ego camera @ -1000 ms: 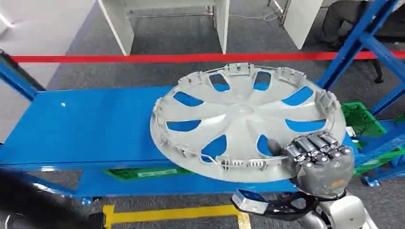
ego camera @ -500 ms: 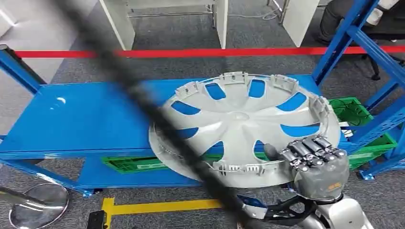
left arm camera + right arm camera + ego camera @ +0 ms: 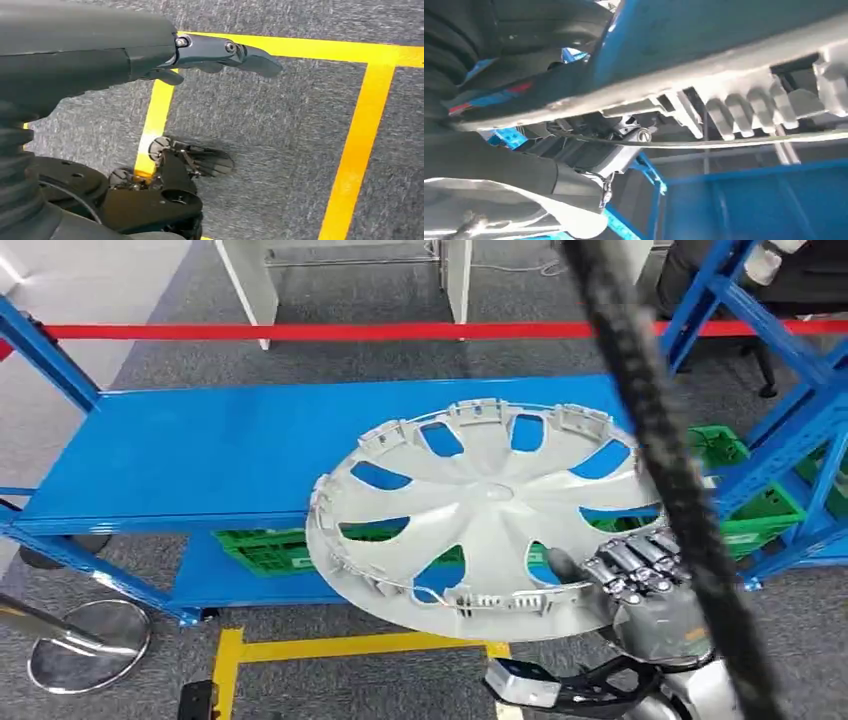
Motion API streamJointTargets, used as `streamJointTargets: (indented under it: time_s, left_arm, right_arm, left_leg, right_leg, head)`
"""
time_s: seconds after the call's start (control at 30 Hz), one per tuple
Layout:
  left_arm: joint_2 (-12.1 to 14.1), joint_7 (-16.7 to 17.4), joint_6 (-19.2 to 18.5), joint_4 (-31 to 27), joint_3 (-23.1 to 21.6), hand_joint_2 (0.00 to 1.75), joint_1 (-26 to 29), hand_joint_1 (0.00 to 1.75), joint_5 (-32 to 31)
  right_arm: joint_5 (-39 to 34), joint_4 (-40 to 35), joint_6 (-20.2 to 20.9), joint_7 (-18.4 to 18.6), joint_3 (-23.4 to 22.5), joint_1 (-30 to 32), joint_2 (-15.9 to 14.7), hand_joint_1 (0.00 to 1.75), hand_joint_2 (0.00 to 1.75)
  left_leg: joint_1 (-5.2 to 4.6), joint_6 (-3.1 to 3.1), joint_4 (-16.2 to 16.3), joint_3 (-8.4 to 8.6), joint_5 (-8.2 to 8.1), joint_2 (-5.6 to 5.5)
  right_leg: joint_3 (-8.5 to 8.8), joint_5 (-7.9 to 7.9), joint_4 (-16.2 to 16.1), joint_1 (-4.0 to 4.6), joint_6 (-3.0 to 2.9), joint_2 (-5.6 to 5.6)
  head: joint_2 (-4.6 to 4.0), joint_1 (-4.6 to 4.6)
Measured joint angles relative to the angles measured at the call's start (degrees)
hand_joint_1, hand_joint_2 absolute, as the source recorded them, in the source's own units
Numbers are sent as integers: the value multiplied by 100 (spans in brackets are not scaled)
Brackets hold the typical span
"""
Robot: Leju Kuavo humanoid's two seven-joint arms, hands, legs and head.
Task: Take the parts from the cabinet and place them on the table.
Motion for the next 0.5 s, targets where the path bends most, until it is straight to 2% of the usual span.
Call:
streamJointTargets:
  time_s: [0.03, 0.07, 0.1, 0.13, 0.17, 0.2, 0.23, 0.27, 0.3, 0.33, 0.37, 0.4, 0.43, 0.5]
  left_arm:
    - [4, -2, 18, 0, 0, 175, 3, 0, 7]
    - [28, -2, 22, 0, 0, 175, 3, 0, 15]
    - [31, -4, 26, 0, 0, 175, 6, 0, 15]
    - [31, -4, 24, 0, 0, 175, 10, 0, 18]
    - [33, -4, 24, 0, 0, 175, 13, 0, 18]
    - [33, -4, 20, 0, 0, 175, 14, 0, 18]
    - [35, -4, 17, 0, 0, 175, 15, 0, 18]
    - [35, -4, 15, 0, 0, 175, 17, 0, 18]
    - [39, -4, 15, 0, 0, 175, 17, 0, 15]
    - [42, -4, 13, 0, 0, 175, 17, 0, 13]
    - [42, -4, 11, 0, 0, 175, 18, 0, 4]
    - [44, -4, 11, 0, 0, 175, 13, 0, -13]
    - [50, -2, 11, 0, 0, 175, 3, 0, -26]
    - [50, -2, 15, 0, 0, 175, -5, 0, -30]
  right_arm:
    - [-44, 15, 0, -121, -33, 8, 0, 175, 175]
    - [-70, 31, 0, -204, -68, 19, 7, 175, 175]
    - [-74, 50, 0, -285, -103, 38, 13, 175, 175]
    - [-72, 57, 0, -320, -129, 56, 24, 175, 175]
    - [-72, 66, 0, -346, -158, 76, 37, 175, 175]
    - [-85, 74, 0, -359, -182, 100, 39, 175, 175]
    - [-129, 92, 0, -374, -210, 116, 39, 175, 175]
    - [-170, 107, 0, -383, -219, 132, 39, 175, 175]
    - [-188, 122, 0, -390, -225, 152, 41, 175, 175]
    - [-199, 123, 0, -414, -245, 175, 48, 175, 175]
    - [-199, 122, 0, -440, -265, 198, 68, 175, 175]
    - [-160, 122, 0, -451, -276, 209, 92, 175, 175]
    - [-120, 122, 0, -453, -296, 209, 107, 175, 175]
    - [-81, 122, 0, -460, -322, 211, 122, 175, 175]
  left_leg:
    - [-2, -34, -8, -19, 50, -4]
    - [-6, -56, 11, -74, 15, -16]
    - [12, -110, 103, -106, -177, -40]
    - [31, -150, 369, -186, -496, -46]
    - [59, -190, 779, -291, -838, -46]
    - [80, -212, 1207, -380, -1089, -46]
    - [90, -223, 1543, -423, -1168, -46]
    - [99, -225, 1683, -393, -1024, -46]
    - [106, -219, 1638, -287, -782, -46]
    - [107, -201, 1370, -87, -585, -47]
    - [105, -171, 883, 251, -452, -51]
    - [100, -129, 318, 598, -487, -75]
    - [70, -88, 50, 784, -616, -94]
    - [42, -62, -30, 765, -637, -92]
  right_leg:
    - [13, 38, 13, 4, -46, 1]
    - [-88, 69, -22, -42, -102, -19]
    - [-74, 127, -21, -44, -139, -23]
    - [-193, 157, -23, -50, -182, -30]
    - [-237, 210, -21, -50, -185, -32]
    - [-260, 260, -20, -49, -180, -34]
    - [-316, 319, -13, -48, -178, -34]
    - [-397, 377, -5, -48, -172, -32]
    - [-464, 427, 0, -48, -162, -28]
    - [-519, 467, 6, -48, -150, -26]
    - [-548, 496, 7, -48, -131, -23]
    - [-559, 529, 7, -50, -113, -27]
    - [-587, 554, 10, -30, -77, -29]
    - [-619, 632, 6, -49, -5, -34]
  head:
    - [0, -2]
    - [0, 7]
    - [0, -5]
    - [0, -2]
    - [0, -11]
    - [0, -11]
    - [0, -6]
    - [0, -20]
    - [0, -9]
    - [0, -11]
    - [0, -13]
    - [0, -11]
    - [0, -2]
    - [0, -9]
